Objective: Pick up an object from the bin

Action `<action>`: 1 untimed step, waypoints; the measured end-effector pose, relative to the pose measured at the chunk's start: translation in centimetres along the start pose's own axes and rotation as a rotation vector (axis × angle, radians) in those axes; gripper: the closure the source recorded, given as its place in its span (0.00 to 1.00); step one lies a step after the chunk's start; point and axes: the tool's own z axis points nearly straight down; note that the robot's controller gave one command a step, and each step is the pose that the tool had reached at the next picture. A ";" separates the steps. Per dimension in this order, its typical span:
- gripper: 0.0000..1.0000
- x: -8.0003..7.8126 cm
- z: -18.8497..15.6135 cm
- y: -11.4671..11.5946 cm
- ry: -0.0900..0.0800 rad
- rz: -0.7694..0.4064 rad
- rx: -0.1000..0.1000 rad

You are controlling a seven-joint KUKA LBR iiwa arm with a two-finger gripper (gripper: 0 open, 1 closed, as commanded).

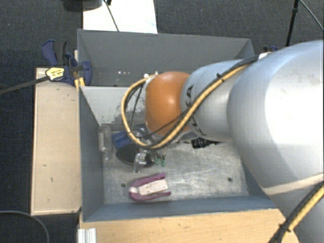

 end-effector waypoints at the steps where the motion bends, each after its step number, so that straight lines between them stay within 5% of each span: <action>1: 1.00 1.3 -12.9 0.2 -0.007 -0.060 -0.002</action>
Offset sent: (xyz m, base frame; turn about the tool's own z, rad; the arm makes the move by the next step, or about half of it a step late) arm -0.0148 0.0035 0.1239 -0.0628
